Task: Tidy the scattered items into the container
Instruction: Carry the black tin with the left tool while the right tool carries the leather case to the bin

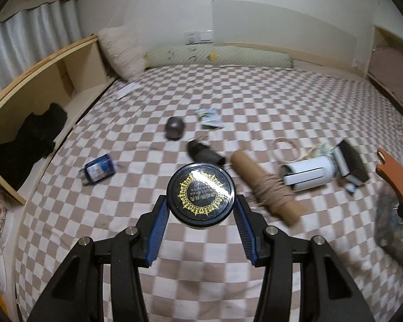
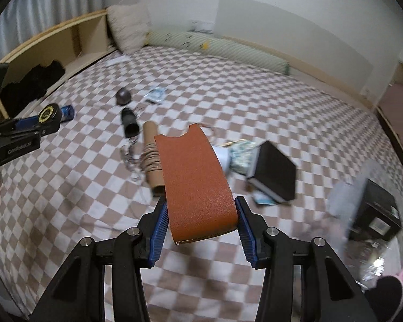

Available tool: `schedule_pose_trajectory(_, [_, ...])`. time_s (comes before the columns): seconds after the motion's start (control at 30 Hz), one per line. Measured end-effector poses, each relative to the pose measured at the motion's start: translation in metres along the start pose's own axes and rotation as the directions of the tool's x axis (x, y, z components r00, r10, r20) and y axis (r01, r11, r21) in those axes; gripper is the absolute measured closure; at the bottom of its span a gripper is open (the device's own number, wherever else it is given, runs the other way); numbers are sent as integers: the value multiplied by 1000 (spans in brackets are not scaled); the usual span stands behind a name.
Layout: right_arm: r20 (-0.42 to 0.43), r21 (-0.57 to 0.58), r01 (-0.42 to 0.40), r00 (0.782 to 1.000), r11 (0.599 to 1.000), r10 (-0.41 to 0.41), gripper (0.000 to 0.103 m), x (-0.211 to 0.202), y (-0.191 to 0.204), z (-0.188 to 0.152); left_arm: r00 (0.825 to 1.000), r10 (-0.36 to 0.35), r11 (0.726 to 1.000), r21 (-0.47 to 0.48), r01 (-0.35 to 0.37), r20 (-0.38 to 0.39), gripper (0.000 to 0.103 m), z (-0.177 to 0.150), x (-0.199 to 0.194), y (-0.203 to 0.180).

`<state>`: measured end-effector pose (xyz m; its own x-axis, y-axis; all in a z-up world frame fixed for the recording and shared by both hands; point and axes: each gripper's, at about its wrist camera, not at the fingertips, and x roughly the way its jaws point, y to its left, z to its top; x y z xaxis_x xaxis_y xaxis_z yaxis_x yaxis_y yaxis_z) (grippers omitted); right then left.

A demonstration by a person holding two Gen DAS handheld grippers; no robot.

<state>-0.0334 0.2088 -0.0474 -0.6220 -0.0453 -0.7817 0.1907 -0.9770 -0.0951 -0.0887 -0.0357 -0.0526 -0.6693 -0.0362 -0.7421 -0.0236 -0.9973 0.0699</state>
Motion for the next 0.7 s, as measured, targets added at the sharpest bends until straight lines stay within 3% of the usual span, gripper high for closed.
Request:
schedule_pose_trajectory(0.27, [56, 81, 31, 998, 996, -35, 54, -36, -49, -13, 996, -78, 996, 41, 76, 41, 54, 8, -42, -50])
schedule_pose_trajectory(0.43, [102, 135, 55, 992, 989, -69, 54, -59, -77, -21, 985, -133, 989, 72, 126, 106, 54, 14, -76, -72])
schedule_pose_trajectory(0.7, [145, 220, 120, 977, 968, -154, 54, -97, -113, -39, 966, -214, 975, 90, 202, 146, 54, 17, -103, -105])
